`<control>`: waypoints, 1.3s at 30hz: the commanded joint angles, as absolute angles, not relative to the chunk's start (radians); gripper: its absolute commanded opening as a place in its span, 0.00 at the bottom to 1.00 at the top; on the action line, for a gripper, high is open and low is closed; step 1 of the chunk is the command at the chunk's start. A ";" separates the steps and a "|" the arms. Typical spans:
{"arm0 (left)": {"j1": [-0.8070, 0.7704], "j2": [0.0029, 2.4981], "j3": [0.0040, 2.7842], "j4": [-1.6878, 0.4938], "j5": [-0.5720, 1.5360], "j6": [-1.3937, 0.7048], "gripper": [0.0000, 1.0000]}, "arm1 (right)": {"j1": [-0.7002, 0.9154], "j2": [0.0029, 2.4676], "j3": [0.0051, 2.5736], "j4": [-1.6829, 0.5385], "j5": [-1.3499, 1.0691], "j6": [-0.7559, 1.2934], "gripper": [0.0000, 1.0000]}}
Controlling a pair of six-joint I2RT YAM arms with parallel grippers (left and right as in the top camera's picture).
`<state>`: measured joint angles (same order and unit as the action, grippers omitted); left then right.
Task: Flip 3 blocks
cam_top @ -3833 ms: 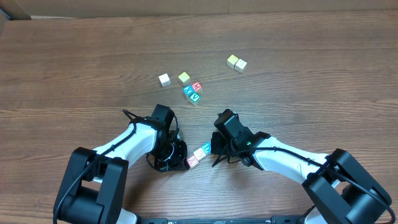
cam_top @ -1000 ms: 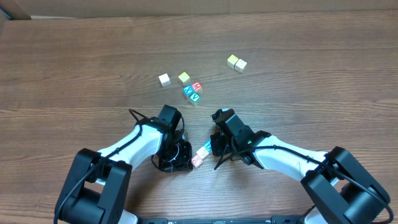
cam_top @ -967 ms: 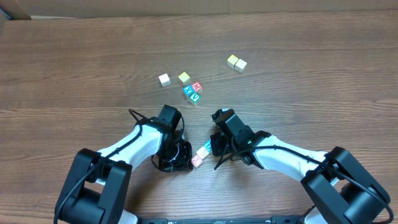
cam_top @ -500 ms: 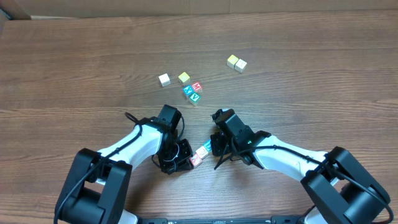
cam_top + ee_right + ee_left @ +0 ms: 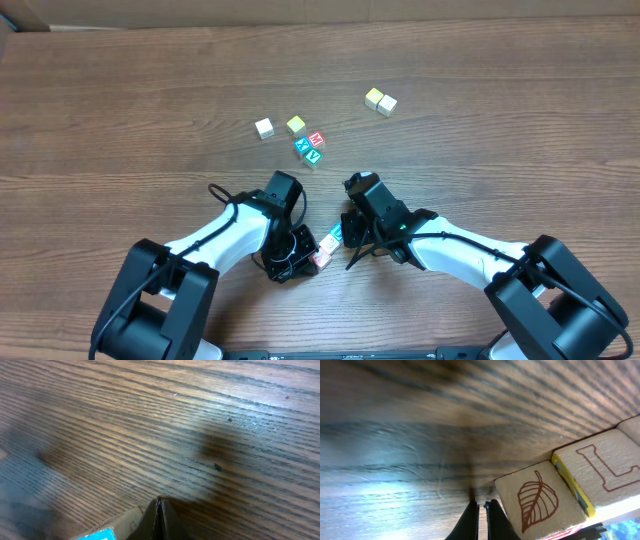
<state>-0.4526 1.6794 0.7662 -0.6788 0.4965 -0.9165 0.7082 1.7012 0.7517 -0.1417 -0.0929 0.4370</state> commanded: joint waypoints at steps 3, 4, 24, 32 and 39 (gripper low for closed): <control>-0.498 1.726 0.737 -0.646 0.446 -0.951 0.04 | 0.726 1.713 0.754 -0.135 -0.159 0.439 0.04; -0.501 1.726 0.737 -0.647 0.446 -0.956 0.04 | 0.726 1.713 0.754 -0.135 -0.159 0.436 0.04; -0.524 1.726 0.737 -0.645 0.446 -0.997 0.04 | 0.726 1.713 0.754 -0.102 -0.159 0.410 0.04; -0.525 1.726 0.737 -0.641 0.446 -1.004 0.04 | 0.726 1.714 0.754 -0.112 -0.159 0.411 0.04; -0.525 1.726 0.737 -0.642 0.446 -1.014 0.04 | 0.726 1.714 0.754 -0.112 -0.158 0.411 0.04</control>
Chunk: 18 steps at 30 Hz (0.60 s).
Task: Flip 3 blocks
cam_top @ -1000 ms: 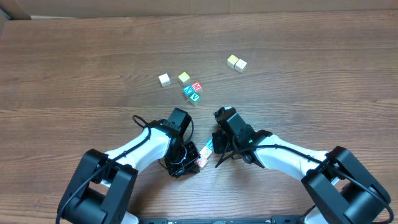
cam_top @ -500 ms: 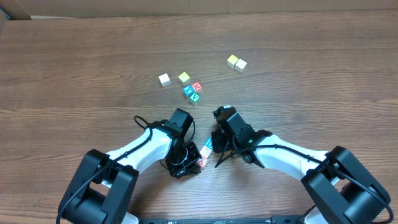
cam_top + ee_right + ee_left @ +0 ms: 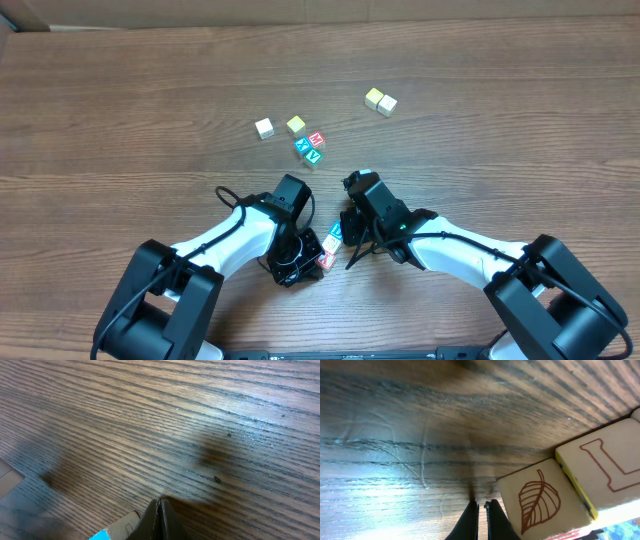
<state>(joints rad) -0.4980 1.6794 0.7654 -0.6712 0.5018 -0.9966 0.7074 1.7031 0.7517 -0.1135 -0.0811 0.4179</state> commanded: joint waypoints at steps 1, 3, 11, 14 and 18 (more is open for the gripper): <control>-0.525 1.726 0.737 -0.642 0.446 -1.015 0.04 | 0.726 1.714 0.754 -0.112 -0.155 0.411 0.04; -0.525 1.726 0.737 -0.642 0.446 -1.015 0.04 | 0.726 1.714 0.754 -0.112 -0.144 0.411 0.04; -0.525 1.726 0.737 -0.642 0.446 -1.015 0.04 | 0.726 1.747 0.754 -0.095 -0.136 0.415 0.04; -0.525 1.726 0.737 -0.642 0.446 -1.015 0.04 | 0.726 1.765 0.754 -0.084 -0.137 0.419 0.04; -0.525 1.726 0.737 -0.642 0.446 -1.018 0.04 | 0.726 1.766 0.754 -0.070 -0.136 0.418 0.04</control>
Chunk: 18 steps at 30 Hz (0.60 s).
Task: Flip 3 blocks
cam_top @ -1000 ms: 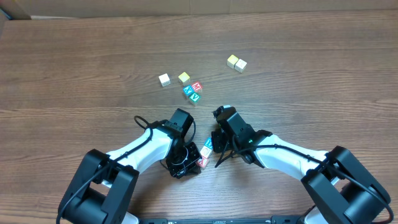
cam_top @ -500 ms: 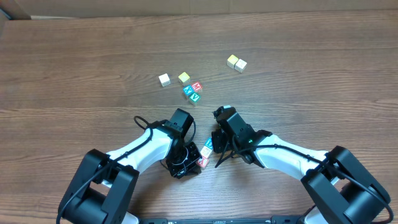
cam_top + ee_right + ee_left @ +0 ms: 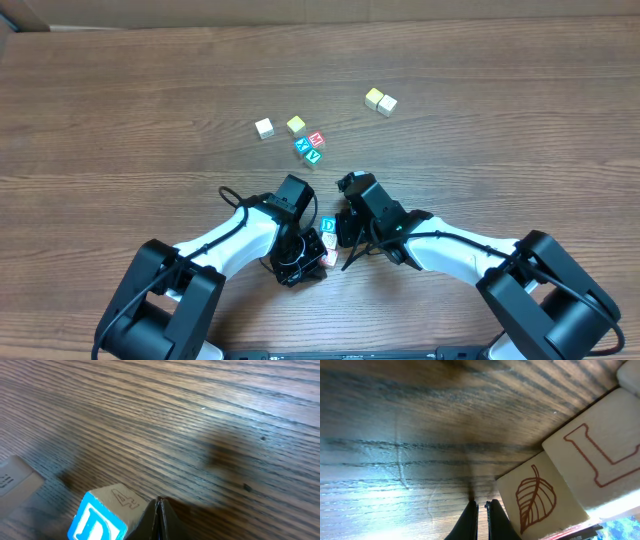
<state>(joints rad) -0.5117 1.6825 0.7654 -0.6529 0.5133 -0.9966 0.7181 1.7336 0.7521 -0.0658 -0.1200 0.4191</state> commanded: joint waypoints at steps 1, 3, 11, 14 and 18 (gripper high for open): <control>-0.525 1.726 0.737 -0.642 0.446 -1.018 0.04 | 0.726 1.766 0.754 -0.068 -0.136 0.418 0.04; -0.525 1.726 0.737 -0.642 0.446 -1.018 0.04 | 0.726 1.766 0.754 -0.067 -0.135 0.418 0.04; -0.525 1.726 0.737 -0.649 0.445 -1.026 0.04 | 0.723 1.766 0.754 -0.068 -0.105 0.427 0.04; -0.525 1.726 0.737 -0.651 0.445 -1.031 0.04 | 0.711 1.766 0.754 -0.069 -0.094 0.446 0.04; -0.525 1.726 0.737 -0.653 0.446 -1.057 0.04 | 0.698 1.766 0.754 -0.069 -0.096 0.445 0.04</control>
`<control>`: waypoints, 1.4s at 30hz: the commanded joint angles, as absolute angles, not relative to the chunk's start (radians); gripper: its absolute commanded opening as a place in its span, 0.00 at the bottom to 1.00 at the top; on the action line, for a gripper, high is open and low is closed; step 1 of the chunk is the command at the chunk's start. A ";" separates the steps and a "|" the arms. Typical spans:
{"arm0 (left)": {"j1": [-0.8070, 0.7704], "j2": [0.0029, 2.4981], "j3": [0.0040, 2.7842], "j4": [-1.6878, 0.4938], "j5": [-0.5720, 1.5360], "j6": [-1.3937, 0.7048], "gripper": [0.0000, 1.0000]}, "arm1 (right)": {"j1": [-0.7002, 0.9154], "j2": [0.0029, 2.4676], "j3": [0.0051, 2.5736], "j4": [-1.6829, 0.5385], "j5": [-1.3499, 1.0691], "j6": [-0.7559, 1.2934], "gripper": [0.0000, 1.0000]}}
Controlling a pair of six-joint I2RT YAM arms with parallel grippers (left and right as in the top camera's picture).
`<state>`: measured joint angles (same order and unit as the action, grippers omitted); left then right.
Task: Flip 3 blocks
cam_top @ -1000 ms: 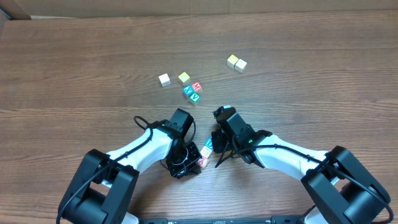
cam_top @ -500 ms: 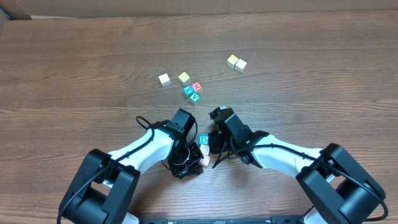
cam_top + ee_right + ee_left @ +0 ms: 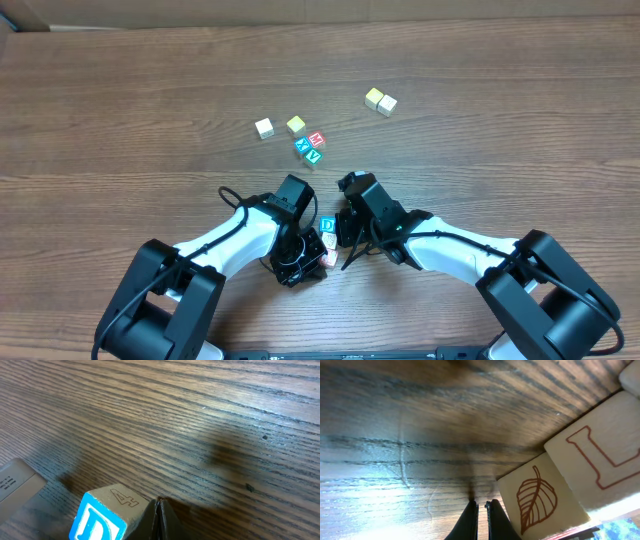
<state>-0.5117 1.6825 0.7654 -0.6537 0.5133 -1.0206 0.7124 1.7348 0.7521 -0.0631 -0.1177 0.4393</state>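
A blue-faced D block [image 3: 327,226] stands between the two arms with the D turned up. In the right wrist view this D block [image 3: 102,517] shows a 4 on its side and touches the left side of my right gripper [image 3: 160,501], which is shut and empty with its tips on the wood. My left gripper [image 3: 481,504] is shut too, tips on the table. Just to its right lie a leaf block [image 3: 537,502] and an L block [image 3: 600,455], side by side. Seen from overhead, those two blocks [image 3: 325,258] are partly hidden by the left wrist.
Further back lie a white block [image 3: 264,128], a yellowish block [image 3: 296,125] and a tight group of red [image 3: 316,138], teal [image 3: 303,146] and green [image 3: 314,156] letter blocks. Two pale blocks [image 3: 380,100] sit at the back right. Both arms crowd the near middle.
Hardly anything has moved. Both grippers are still shut on the table and the D block stands in the same spot. The L block sits very slightly lower in the left wrist view.
At first the blue block lay tilted by my shut right gripper, only an edge of blue showing in the wrist view. A moment later it was much the same. By 0.6 s ago it stood a little further left with D on top. The left gripper stayed shut beside the leaf block.
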 commanded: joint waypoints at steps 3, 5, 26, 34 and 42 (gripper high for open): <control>-0.525 1.726 0.737 -0.653 0.446 -1.081 0.04 | 0.697 1.766 0.754 -0.068 -0.094 0.444 0.04; -0.525 1.726 0.737 -0.655 0.447 -1.106 0.04 | 0.697 1.766 0.754 -0.068 -0.094 0.444 0.04; -0.525 1.726 0.737 -0.676 0.481 -1.318 0.04 | 0.697 1.766 0.754 -0.069 -0.088 0.445 0.04; -0.525 1.726 0.737 -0.675 0.492 -1.392 0.04 | 0.697 1.766 0.754 -0.070 -0.091 0.445 0.04; -0.525 1.726 0.737 -0.673 0.492 -1.392 0.04 | 0.694 1.766 0.754 -0.054 -0.065 0.445 0.04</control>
